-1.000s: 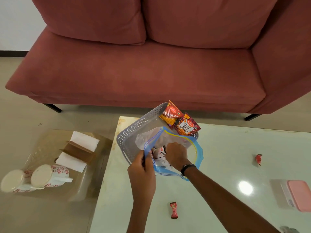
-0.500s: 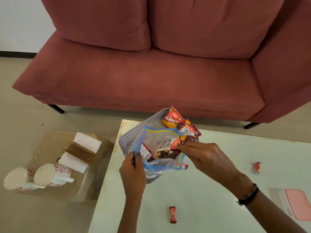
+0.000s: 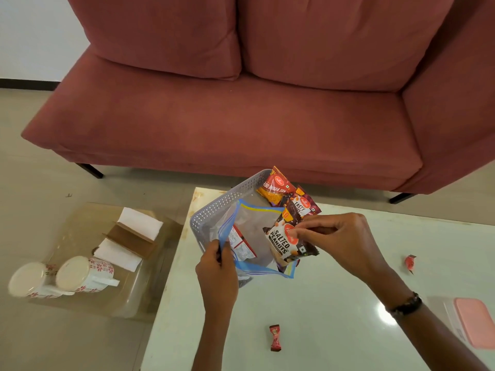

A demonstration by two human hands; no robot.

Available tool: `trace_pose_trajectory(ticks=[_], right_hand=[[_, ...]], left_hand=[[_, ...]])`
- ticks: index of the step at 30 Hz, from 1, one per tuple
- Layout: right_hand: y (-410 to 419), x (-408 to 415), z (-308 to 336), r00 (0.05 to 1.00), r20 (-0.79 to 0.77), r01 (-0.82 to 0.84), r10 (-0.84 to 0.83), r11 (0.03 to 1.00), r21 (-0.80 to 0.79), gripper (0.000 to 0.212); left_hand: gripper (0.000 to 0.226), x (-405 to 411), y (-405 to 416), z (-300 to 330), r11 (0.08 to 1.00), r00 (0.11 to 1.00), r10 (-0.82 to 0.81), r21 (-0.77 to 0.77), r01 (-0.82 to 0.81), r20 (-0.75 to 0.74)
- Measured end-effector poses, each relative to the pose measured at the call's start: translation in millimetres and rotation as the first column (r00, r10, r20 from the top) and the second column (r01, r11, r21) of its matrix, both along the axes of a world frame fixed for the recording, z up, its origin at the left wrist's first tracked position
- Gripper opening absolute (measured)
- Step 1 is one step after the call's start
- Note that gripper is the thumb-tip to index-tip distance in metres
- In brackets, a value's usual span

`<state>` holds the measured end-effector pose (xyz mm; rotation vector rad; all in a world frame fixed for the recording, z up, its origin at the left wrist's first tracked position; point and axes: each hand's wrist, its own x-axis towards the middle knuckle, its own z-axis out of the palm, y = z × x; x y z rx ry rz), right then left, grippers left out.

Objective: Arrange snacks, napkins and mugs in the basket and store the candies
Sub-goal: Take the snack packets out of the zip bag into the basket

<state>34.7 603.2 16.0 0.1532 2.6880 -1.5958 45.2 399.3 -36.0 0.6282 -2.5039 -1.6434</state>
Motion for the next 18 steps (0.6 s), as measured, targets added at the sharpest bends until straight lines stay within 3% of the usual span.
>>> trace_pose_trajectory(ticks=[5,10,14,18], right_hand=[[-5,-13,14,0.999,0.036,0.016,-0.009,0.981,-0.194,0.014],[-5,-43,52,0.969,-0.222,0.054,-0.112,0.967,-0.25,0.017],[-8,-83,51,0.92,-0.357,0.13,-0.164,0.985,-0.117,0.014],[-13,-126,-12,0.946,-0.289,0.172,-0.148,0.984,0.056,0.01]], left_hand=[[0.011,-2,3,-3,1.0,1.0,-0.007,-0.01,0.007,-0.002],[0.014,-7,-8,-8,1.0,1.0,0.005,-0.025,-0.005,0.0],[0.02,-8,-24,-13,0.999,1.0,0.009,-0.05,-0.008,0.02],[0.03,-7,-35,-14,0.998,1.0,0.013,-0.057,-0.013,0.008]])
